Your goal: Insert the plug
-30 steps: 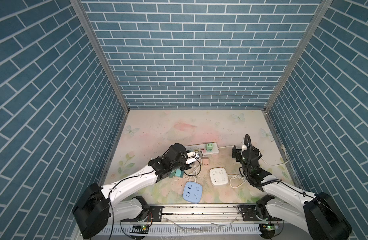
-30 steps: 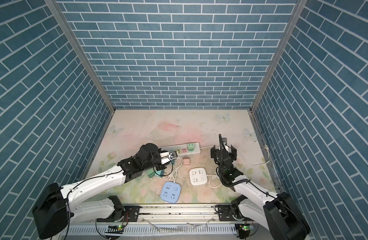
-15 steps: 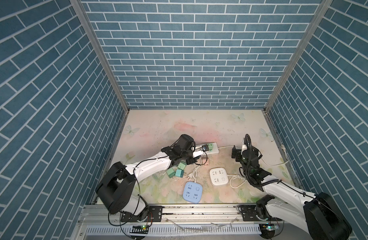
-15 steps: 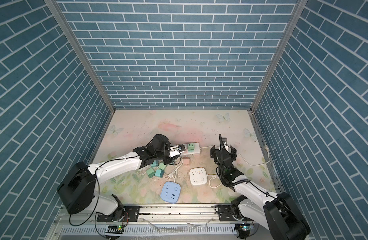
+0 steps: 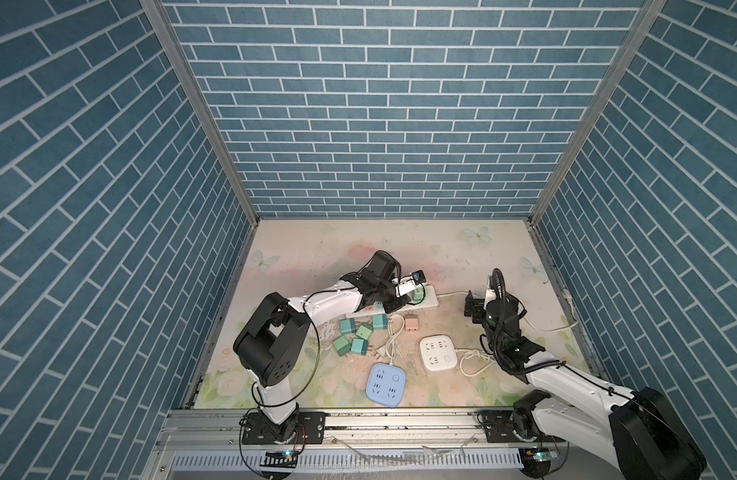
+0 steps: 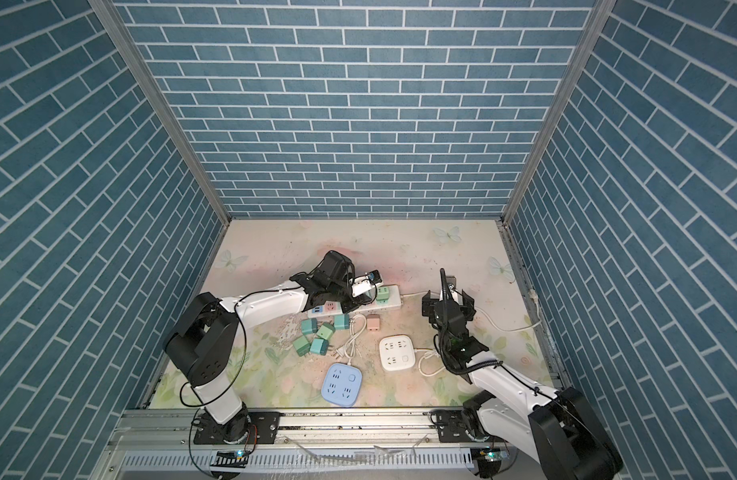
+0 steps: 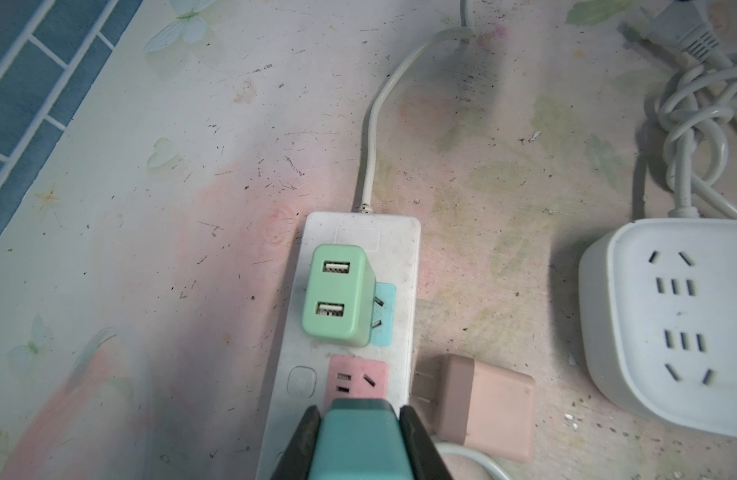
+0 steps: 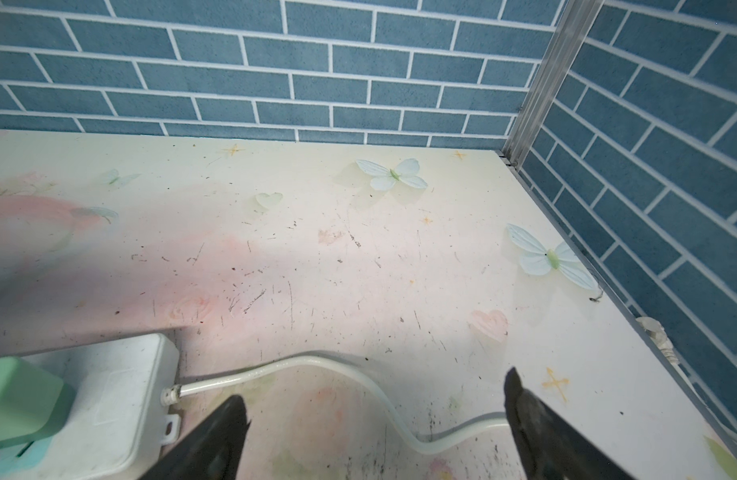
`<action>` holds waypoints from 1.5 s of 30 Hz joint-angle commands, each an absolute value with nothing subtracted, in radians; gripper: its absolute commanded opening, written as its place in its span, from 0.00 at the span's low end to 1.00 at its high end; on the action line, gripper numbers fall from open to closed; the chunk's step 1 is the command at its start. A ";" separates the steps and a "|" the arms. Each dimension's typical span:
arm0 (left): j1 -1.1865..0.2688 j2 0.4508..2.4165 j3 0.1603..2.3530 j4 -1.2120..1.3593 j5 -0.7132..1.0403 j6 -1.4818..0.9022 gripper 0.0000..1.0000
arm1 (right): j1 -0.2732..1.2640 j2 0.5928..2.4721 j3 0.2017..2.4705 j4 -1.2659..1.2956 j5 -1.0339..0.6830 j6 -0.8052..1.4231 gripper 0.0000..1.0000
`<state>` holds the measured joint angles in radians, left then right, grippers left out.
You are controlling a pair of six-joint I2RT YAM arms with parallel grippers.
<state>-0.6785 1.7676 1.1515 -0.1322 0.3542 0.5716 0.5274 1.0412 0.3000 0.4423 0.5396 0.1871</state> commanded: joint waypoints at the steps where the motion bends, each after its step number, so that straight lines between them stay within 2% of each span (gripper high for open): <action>1: -0.675 1.793 1.192 -0.205 0.374 0.612 0.00 | 0.523 1.032 0.290 0.460 0.531 0.220 0.99; 17: -0.672 1.932 1.353 -0.338 0.422 0.664 0.00 | 0.520 1.040 0.296 0.454 0.522 0.220 0.98; 45: -0.670 2.017 1.445 -0.421 0.342 0.688 0.00 | 0.519 1.054 0.305 0.450 0.517 0.218 0.99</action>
